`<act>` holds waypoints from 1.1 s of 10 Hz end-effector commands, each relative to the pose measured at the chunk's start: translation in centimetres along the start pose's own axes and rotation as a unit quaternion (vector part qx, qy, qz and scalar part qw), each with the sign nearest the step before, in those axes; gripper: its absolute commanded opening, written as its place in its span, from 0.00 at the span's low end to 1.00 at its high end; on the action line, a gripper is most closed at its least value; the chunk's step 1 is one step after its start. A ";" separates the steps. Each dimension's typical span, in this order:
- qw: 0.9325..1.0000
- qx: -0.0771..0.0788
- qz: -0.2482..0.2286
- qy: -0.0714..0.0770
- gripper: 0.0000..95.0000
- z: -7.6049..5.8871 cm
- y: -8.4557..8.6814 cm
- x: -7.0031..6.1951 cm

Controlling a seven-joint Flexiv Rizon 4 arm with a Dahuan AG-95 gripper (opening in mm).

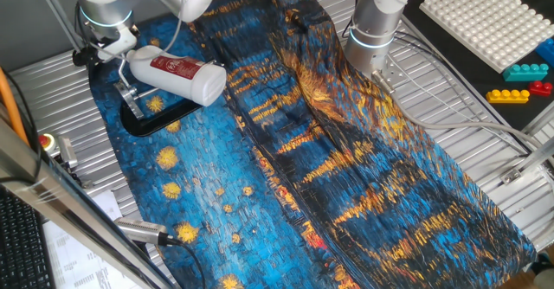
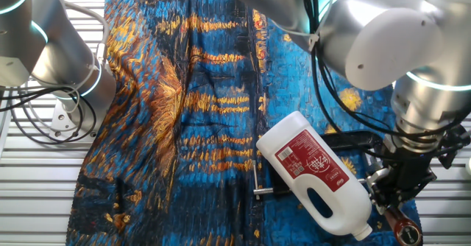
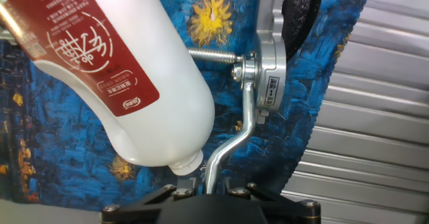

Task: Push down the lever

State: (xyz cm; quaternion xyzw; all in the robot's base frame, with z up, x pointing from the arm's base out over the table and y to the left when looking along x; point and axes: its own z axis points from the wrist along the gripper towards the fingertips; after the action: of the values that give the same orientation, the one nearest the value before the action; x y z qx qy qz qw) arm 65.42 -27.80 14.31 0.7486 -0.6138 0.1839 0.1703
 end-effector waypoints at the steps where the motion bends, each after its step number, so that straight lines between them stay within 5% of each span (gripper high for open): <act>1: 1.000 -0.005 0.005 -0.004 0.20 0.2 0.0 0.1; 2: 1.000 -0.009 0.008 -0.005 0.20 0.3 0.0 0.1; 3: 1.000 -0.011 0.011 -0.007 0.00 0.3 0.0 0.1; 11: 0.999 -0.023 0.021 -0.010 0.00 0.2 -0.1 -0.1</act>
State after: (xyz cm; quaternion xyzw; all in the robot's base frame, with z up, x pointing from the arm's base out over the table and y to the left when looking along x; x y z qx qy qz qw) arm 65.40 -27.90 14.11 0.7331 -0.6349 0.1686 0.1761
